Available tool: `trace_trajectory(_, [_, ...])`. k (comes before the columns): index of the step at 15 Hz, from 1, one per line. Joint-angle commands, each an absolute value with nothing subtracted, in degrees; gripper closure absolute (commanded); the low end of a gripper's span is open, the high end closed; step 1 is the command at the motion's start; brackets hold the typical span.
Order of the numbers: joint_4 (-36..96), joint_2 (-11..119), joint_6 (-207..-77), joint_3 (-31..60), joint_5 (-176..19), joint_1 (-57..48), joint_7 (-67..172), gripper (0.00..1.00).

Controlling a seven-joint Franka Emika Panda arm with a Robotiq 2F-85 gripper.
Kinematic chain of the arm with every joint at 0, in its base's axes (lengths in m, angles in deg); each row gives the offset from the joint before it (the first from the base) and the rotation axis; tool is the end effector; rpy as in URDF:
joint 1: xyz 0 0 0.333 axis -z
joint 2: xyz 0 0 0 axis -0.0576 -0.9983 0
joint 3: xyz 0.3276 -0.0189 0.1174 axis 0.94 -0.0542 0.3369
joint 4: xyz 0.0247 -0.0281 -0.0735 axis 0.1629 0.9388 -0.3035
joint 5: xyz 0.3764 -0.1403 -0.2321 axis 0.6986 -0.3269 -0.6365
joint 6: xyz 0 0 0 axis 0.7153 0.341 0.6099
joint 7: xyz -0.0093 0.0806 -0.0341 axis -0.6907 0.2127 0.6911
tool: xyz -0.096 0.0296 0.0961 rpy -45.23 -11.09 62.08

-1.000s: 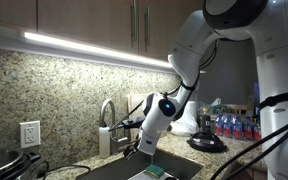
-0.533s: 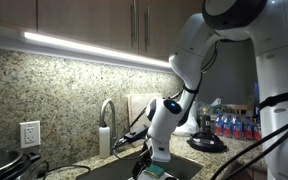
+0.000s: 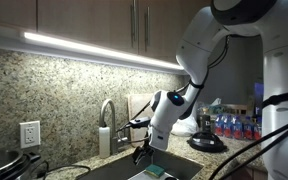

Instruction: Remove the black lid from the rice cooker

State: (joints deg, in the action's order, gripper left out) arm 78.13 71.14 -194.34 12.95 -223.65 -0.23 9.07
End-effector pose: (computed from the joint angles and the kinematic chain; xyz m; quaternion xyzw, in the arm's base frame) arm 0.4515 -0.0151 0.2320 0.0049 0.9557 -0.0097 0.2943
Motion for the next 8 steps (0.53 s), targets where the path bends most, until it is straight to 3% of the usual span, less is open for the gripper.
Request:
trace_trajectory(1, [77.57, 70.97, -194.33, 13.68, -225.13, 0.14, 11.21, 0.0])
trace_trajectory(8, [80.05, 75.23, -202.42, 10.78, -224.75, 3.09, -11.49, 0.0])
